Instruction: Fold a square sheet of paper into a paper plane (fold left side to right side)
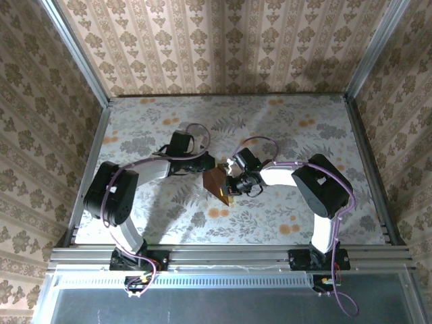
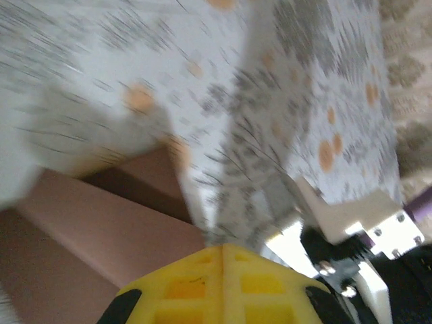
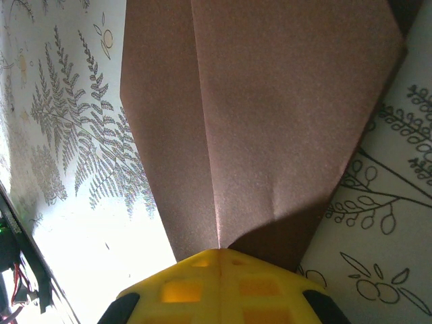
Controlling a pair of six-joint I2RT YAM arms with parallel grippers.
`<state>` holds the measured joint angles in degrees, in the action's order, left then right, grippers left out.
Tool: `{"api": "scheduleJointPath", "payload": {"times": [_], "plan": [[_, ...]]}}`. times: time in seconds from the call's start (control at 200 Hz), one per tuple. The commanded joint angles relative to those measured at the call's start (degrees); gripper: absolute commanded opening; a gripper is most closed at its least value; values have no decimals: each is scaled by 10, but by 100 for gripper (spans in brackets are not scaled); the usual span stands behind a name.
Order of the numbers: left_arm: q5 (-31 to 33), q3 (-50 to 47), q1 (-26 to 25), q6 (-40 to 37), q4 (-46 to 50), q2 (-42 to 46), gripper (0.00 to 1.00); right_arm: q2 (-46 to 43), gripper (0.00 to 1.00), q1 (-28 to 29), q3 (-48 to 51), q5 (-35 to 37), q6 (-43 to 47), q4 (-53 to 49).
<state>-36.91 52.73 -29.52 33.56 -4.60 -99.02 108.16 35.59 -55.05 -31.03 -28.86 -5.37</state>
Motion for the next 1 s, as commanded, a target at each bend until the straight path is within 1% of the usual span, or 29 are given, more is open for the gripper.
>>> {"api": "scheduleJointPath", "payload": {"times": [0.0,0.16,0.275,0.315,0.325,0.35,0.56,0.715,0.875,0.995], "plan": [[-29,-6,-10,31,-29,-31,0,59,0,8,37,105,4,-97],[-34,-4,-13,49,-47,-68,0,47,0,8,37,99,5,-94],[-5,7,-14,30,-1,-85,0,31,0,9,31,90,6,-88],[-4,10,-14,22,13,-90,0,25,0,10,27,88,5,-89],[10,11,-14,21,16,-92,0,22,0,10,25,88,6,-89],[18,9,-14,18,21,-95,0,20,0,11,21,84,6,-88],[38,-7,-15,10,28,-109,0,-17,0,17,-19,47,5,-83],[42,-14,-15,8,28,-108,0,-48,0,16,-35,38,7,-83],[42,-13,-15,6,28,-107,0,-41,0,15,-50,52,9,-89],[41,-13,-15,6,28,-106,0,-20,0,15,-58,38,0,-68]]}}
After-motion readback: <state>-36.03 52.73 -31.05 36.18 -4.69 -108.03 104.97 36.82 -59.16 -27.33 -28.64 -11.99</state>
